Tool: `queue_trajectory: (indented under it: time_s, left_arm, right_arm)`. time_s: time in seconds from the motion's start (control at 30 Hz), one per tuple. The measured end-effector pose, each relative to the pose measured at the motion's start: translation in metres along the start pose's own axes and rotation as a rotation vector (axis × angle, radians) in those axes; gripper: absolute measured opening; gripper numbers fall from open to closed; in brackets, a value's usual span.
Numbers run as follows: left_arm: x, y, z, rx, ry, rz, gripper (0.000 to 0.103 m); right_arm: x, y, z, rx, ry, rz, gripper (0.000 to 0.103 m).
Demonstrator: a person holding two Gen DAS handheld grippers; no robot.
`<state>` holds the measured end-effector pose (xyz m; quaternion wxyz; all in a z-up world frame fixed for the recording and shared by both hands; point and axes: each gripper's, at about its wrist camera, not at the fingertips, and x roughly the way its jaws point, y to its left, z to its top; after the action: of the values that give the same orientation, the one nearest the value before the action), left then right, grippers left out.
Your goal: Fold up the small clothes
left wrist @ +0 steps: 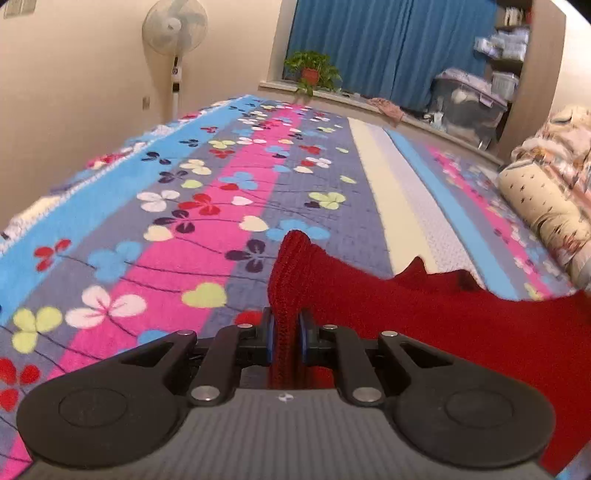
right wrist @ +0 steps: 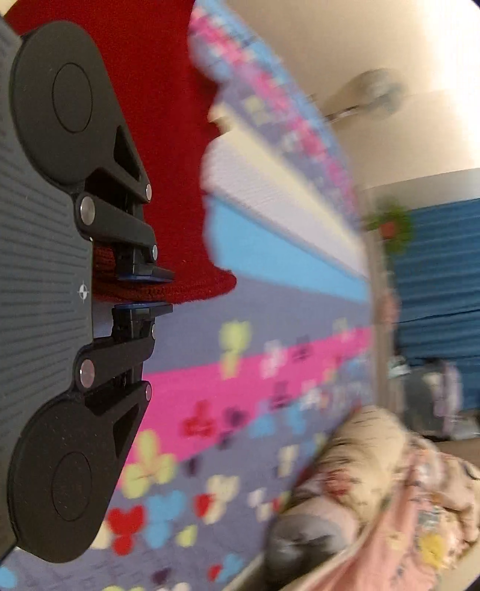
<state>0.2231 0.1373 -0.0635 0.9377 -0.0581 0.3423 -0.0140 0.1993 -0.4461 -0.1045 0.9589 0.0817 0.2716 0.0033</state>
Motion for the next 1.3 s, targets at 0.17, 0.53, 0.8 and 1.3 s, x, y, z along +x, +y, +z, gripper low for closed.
queue_trajectory:
  time_s: [0.17,0.53,0.8,1.3]
  left_arm:
    - [0.018,-0.002,-0.012,0.021,0.15,0.018,0.019]
    - [-0.074,-0.004,-0.02,0.028,0.184,-0.06,0.049]
    - [-0.077,0.008,-0.062,-0.062,0.237,-0.057,0.054]
    - [-0.088,0.026,-0.065,-0.109,0.175,-0.144,0.015]
  right_arm:
    - [0.027,-0.004,-0.018,-0.012,0.184,-0.039,0.013]
    - [-0.038,-0.014,-0.009,0.112,0.217,0.066,0.047]
    - [-0.069,-0.01,-0.032,0.141,0.233,0.066,0.059]
    - [-0.076,-0.008,-0.053,0.134,0.288,0.096,0.012]
